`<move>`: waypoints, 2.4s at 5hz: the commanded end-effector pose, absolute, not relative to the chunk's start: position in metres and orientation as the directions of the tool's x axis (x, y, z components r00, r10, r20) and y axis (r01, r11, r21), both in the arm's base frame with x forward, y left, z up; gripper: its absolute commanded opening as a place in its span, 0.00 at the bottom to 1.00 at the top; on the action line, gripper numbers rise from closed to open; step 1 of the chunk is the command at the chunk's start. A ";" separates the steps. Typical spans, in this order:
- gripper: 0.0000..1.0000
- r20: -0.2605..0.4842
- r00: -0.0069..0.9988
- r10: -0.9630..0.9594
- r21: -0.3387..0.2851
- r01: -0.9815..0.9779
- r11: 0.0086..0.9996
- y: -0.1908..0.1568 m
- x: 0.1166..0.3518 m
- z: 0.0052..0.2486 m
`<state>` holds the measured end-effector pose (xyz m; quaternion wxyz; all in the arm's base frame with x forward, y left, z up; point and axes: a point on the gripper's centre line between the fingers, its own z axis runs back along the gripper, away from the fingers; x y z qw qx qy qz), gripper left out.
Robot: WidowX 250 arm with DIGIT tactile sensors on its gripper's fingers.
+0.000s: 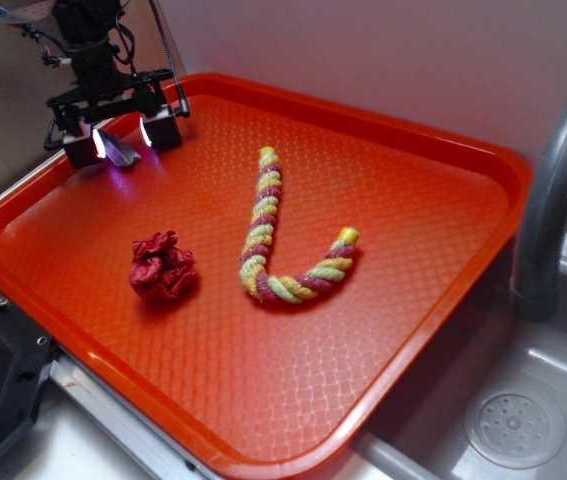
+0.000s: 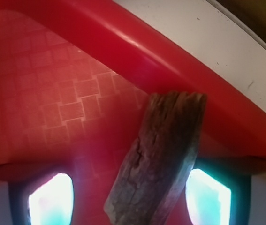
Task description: Grab the wood chip.
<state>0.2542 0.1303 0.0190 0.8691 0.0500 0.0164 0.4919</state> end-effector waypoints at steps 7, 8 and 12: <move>0.00 0.006 0.635 0.772 0.213 -0.755 0.620 0.120 0.235 0.009; 0.00 -0.048 0.793 0.607 0.248 -0.579 0.777 0.100 0.232 0.024; 0.00 0.095 0.993 0.063 0.075 -0.071 0.995 -0.004 0.192 0.159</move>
